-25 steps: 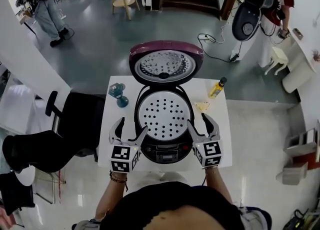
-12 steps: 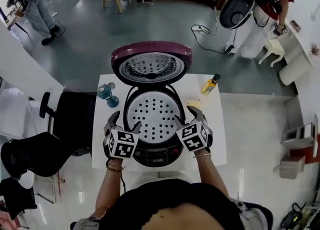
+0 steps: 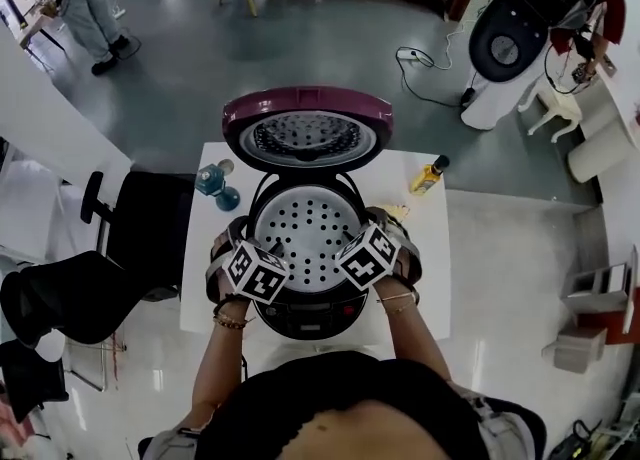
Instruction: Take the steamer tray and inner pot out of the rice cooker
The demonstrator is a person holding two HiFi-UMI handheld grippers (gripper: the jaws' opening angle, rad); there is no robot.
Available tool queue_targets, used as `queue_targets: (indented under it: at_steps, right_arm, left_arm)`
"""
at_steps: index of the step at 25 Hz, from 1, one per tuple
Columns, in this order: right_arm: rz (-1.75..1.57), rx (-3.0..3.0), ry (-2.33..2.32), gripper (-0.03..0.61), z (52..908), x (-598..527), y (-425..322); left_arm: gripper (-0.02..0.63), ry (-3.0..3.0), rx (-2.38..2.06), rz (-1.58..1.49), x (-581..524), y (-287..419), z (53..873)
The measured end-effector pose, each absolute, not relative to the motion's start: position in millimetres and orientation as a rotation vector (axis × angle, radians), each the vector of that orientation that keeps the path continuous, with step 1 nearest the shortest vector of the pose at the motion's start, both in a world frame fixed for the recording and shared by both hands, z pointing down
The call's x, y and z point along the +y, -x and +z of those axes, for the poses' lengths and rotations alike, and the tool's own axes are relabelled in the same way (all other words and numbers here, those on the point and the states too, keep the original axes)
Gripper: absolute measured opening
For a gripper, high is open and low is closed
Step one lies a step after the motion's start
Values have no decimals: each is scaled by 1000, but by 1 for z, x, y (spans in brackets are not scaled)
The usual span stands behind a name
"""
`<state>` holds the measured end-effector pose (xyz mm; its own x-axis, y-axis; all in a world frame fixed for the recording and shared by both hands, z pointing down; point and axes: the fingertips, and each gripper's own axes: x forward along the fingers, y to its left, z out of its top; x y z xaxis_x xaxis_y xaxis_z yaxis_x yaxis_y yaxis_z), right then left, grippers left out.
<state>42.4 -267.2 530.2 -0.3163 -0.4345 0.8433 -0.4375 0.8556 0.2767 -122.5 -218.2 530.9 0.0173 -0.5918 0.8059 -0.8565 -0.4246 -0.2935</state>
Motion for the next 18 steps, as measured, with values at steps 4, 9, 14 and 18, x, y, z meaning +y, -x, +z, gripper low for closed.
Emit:
queue_targets:
  at_steps: [4,9,14,18]
  right_arm:
    - [-16,-1935,-631,235,531,-267,-43]
    - [-55,-1952,-640,208,525,-267,-41]
    - [-59,-2008,-684,162,514,-269,-37]
    - [-72,-2075,-746,124,497,-275,-36]
  left_arm:
    - [326,-2019,-1484,1331,-216,124,533]
    - [251,-2015,-1467,1318,-218,128,526]
    - [207,-2015,-1451,1248,-221,134,521]
    - [191,-2026,-1450,1197,-224,131,515]
